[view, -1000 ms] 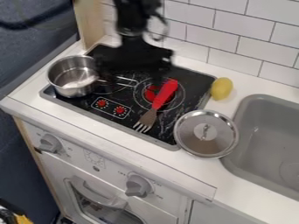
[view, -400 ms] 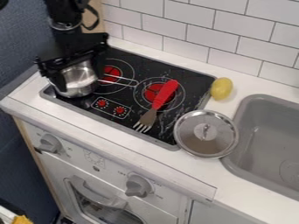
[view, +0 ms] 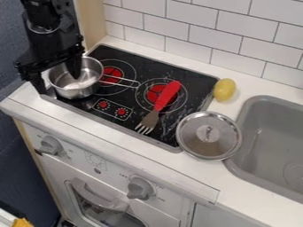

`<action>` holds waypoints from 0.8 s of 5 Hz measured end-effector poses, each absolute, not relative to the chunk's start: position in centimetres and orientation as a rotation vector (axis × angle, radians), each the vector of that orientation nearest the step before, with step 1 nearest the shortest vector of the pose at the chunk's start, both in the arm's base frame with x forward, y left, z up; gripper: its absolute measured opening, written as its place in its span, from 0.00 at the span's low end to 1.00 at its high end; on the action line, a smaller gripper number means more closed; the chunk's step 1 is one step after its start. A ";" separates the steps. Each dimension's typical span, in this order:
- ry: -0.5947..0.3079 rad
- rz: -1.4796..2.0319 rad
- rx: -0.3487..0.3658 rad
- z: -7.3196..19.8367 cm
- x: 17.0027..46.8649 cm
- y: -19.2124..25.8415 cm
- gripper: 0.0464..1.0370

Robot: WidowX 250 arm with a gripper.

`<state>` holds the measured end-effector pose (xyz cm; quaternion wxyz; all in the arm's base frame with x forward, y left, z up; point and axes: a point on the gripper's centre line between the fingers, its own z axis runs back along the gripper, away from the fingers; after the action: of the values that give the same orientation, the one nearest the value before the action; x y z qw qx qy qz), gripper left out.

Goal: PLACE THE POT IN THE UPPER LEFT CORNER OF THE STOVE

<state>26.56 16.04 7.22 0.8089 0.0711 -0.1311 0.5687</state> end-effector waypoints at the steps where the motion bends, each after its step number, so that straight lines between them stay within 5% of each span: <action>1: -0.261 1.290 0.144 6.2 26.2 17.7 0.96; 4: -0.270 1.252 0.051 2.2 28.2 18.0 0.95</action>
<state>28.22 18.03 2.23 0.8016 0.0237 -0.1260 0.5840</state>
